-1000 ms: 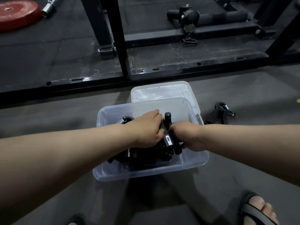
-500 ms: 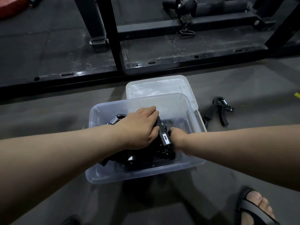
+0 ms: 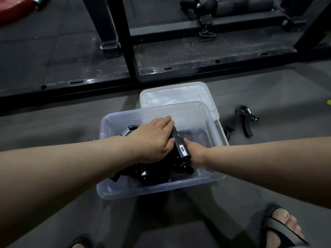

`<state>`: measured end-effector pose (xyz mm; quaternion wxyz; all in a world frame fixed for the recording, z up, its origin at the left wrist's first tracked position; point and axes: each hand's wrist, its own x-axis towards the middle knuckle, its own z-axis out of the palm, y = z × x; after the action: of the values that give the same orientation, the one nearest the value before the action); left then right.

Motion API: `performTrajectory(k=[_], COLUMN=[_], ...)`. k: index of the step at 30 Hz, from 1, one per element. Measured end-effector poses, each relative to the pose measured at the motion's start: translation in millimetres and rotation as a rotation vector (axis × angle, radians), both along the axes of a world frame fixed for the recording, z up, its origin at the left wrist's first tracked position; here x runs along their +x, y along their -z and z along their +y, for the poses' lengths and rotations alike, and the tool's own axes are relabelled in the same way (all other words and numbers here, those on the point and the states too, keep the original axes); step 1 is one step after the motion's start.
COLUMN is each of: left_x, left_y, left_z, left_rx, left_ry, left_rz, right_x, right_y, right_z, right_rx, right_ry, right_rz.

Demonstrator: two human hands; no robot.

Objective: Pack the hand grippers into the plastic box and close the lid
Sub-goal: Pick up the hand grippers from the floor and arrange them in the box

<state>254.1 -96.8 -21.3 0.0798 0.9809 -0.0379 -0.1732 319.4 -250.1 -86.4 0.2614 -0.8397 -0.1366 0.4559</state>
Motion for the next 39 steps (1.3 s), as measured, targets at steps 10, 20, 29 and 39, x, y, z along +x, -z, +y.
performTrajectory(k=[10,20,29,39], left_x=[0,-21,-40,-42], left_y=[-8,-11,-19,-16], left_z=[2,45,59,66], left_rx=[-0.028,-0.086,-0.193,-0.363], left_ry=[-0.026,-0.324,-0.507,-0.657], left_rz=[0.033,0.03,-0.01,-0.04], right_x=[7,28,-27,-65], right_y=[-11,-41,-113,-107], right_z=[-2,5,37,87], right_rx=[0.041,0.178,0.443,-0.016], right_ry=[0.238,0.427,-0.048,-0.458], right_rz=[0.267,0.168,-0.353,-0.377])
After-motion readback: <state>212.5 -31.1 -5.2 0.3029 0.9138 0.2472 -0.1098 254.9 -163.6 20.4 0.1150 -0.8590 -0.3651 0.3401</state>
